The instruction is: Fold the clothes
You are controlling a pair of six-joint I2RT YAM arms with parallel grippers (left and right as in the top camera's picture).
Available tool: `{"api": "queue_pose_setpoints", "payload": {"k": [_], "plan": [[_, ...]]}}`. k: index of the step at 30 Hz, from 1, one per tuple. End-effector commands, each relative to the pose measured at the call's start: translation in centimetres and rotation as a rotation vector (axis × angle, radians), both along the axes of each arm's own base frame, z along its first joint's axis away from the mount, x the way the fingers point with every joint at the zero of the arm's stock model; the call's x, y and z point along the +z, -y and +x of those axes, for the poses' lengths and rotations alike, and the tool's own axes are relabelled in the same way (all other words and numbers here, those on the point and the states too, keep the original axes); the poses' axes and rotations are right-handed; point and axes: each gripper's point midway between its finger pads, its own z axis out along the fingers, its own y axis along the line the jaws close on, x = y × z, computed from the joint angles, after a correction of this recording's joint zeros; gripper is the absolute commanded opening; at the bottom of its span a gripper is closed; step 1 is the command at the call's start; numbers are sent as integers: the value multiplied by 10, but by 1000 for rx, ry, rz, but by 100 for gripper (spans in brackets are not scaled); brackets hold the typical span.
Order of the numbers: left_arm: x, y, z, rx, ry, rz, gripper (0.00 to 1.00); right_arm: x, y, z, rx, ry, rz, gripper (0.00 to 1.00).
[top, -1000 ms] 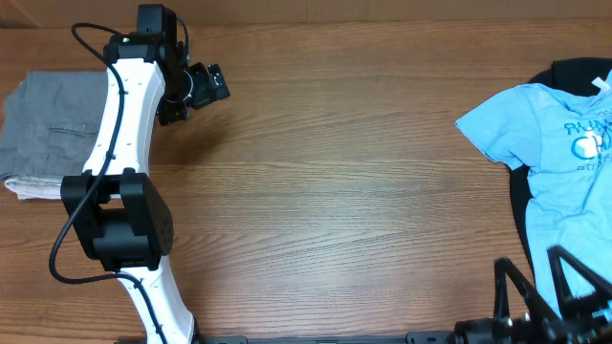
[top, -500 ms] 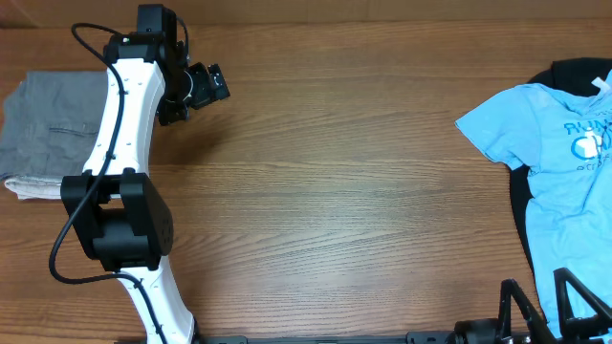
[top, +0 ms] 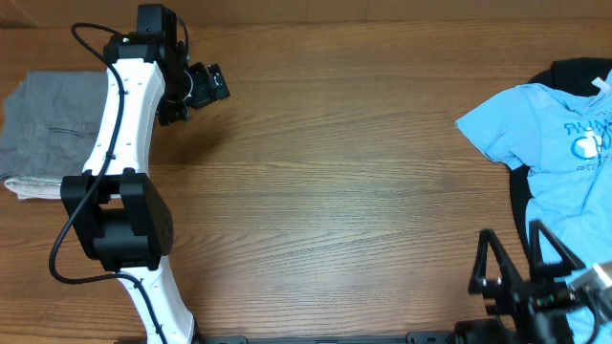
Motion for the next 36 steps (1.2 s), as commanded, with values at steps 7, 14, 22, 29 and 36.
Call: {"api": "queue_pose_setpoints", "payload": {"k": [7, 14, 22, 29, 36], "plan": [[18, -1, 3, -10, 46, 5, 100, -22, -4, 47, 1, 124, 32, 100], [18, -1, 3, -10, 46, 5, 100, -58, -6, 71, 1, 162, 36, 100], [18, -1, 3, -10, 46, 5, 100, -104, -7, 88, -3, 127, 33, 100], [18, -1, 3, -10, 46, 5, 100, -132, -7, 95, -12, 56, 23, 100], [18, -1, 3, -10, 46, 5, 100, -158, -4, 99, -32, -50, 13, 100]]}}
